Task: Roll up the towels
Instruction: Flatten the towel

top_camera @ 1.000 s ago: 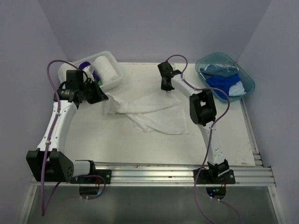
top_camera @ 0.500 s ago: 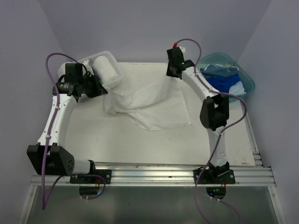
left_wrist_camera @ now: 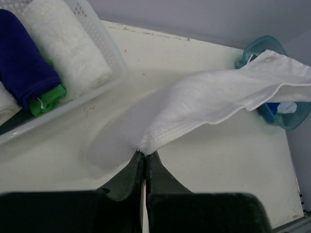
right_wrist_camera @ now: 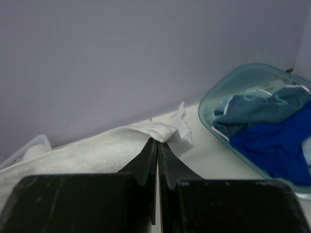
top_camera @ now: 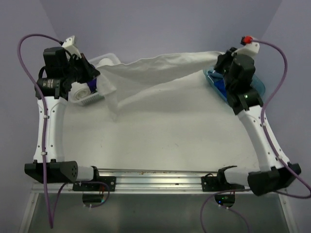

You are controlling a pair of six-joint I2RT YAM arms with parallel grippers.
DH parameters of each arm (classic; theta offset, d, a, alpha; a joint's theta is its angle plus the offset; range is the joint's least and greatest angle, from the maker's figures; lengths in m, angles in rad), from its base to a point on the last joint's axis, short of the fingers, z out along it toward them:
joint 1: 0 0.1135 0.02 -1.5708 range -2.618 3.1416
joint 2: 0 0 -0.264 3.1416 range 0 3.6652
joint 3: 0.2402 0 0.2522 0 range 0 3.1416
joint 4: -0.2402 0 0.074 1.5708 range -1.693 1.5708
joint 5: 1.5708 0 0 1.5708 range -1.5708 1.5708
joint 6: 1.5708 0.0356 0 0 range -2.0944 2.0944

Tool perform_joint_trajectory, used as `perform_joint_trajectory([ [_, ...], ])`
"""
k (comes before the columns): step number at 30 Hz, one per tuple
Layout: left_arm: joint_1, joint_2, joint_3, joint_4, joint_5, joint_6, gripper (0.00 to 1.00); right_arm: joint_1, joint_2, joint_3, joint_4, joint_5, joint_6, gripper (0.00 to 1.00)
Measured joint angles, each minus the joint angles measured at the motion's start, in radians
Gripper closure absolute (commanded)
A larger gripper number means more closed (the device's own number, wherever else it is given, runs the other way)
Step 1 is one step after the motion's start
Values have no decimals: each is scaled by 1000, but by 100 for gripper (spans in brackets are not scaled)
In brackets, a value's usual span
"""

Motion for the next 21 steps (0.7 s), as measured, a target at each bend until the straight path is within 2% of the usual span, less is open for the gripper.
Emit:
perform_joint_trajectory([
  [2,0,-84,-140,39,16,11,100,4,-161,-229,89,29,1,100],
  [3,0,-129,-216,37,23,15,100,5,-228,-341,105,44,6,91],
  [4,0,-169,-296,42,31,19,93,7,-294,-451,132,59,18,79],
  [5,0,-203,-368,58,37,24,82,7,-340,-536,139,71,28,61],
  [6,0,-243,-453,59,47,29,56,7,-386,-633,134,90,53,54],
  [8,0,-299,-609,63,65,34,33,6,-447,-794,83,130,103,41],
  [9,0,-319,-679,57,74,31,22,6,-464,-854,51,145,132,39],
  [12,0,-333,-799,36,85,17,20,6,-513,-956,-39,169,195,37],
  [14,0,-326,-810,16,77,13,20,6,-534,-970,-76,181,223,37],
  [17,0,-315,-805,14,23,3,26,6,-516,-952,-83,177,239,37],
  [21,0,-289,-803,1,-90,-43,42,6,-418,-894,-80,122,243,37],
])
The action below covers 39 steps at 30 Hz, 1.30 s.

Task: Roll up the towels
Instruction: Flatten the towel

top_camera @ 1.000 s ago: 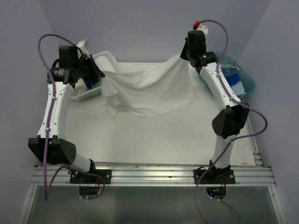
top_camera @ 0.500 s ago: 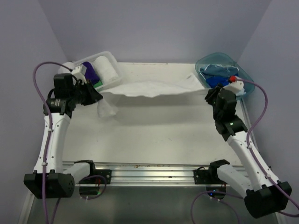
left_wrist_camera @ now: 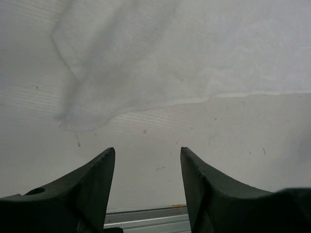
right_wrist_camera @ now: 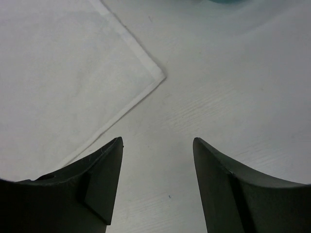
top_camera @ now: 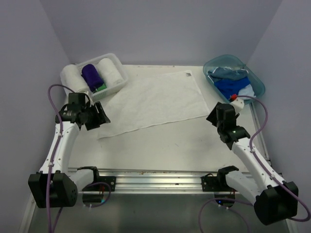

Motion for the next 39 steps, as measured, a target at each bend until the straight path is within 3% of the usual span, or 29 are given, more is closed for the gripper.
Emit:
perform_joint_trajectory([
  [7,10,-11,-55,-24,-235,-165,40,0,135,65,14,-159,-6,39],
  [11,62,-17,-132,-24,-264,-257,25,1,191,80,15,-221,-10,38],
  [15,123,-32,-212,-13,-242,-331,23,1,220,80,15,-264,-13,38],
  [25,171,-87,-371,135,-128,-477,28,1,270,80,23,-330,-14,37],
  [39,190,-149,-528,375,-117,-633,43,1,272,81,23,-336,-17,37],
])
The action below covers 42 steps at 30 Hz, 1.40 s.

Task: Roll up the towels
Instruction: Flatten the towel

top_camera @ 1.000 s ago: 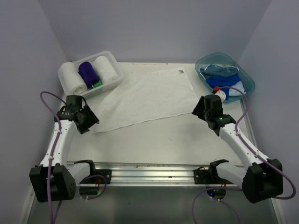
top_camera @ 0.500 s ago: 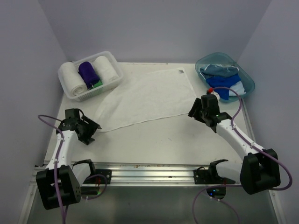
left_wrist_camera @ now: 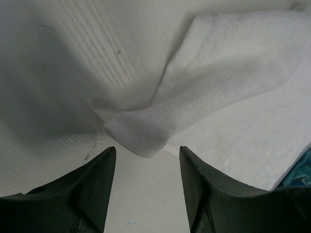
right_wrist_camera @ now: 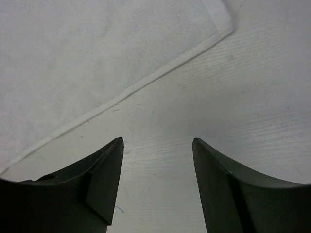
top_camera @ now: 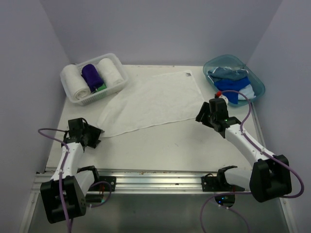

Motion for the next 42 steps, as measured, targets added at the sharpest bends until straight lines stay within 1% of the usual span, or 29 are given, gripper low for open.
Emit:
perform_joint_trajectory([
  [3,1,5,-1,45,-10,-11,47,0,0,0,0,0,0,37],
  [7,1,38,-1,88,-18,-14,61,0,5,0,1,-2,0,37],
  [8,1,49,-1,96,-20,-11,68,0,10,0,2,-3,0,37],
  [10,2,72,3,106,-23,-8,74,0,22,0,2,-3,0,37],
  [11,2,85,10,107,-23,-5,76,0,27,0,2,-5,1,37],
  [13,2,114,27,110,-22,5,74,0,39,0,2,-8,1,37],
  [15,2,153,46,127,-18,13,59,0,47,1,3,-12,1,37],
  [16,2,159,47,132,-16,18,59,0,50,1,3,-17,2,37],
  [17,2,164,47,136,-14,17,52,0,52,1,3,-18,2,37],
  [18,2,166,45,138,-14,16,50,0,53,1,3,-21,2,37],
  [21,2,160,25,163,-13,6,46,0,53,6,3,-25,2,37],
  [25,2,128,-23,197,-14,-12,48,0,54,15,3,-25,2,36],
  [27,2,125,-32,209,-16,-18,51,0,58,19,4,-25,2,36],
  [31,2,144,-33,245,-19,-21,67,0,67,22,5,-25,2,36],
  [32,2,155,-33,253,-19,-22,79,0,71,22,5,-25,2,36],
  [35,2,182,-32,266,-20,-23,100,-2,85,23,5,-26,2,35],
  [38,2,193,-16,254,-19,-16,100,-21,99,23,6,-42,5,33],
  [42,2,178,29,233,-18,-2,100,-92,104,22,8,-71,29,33],
])
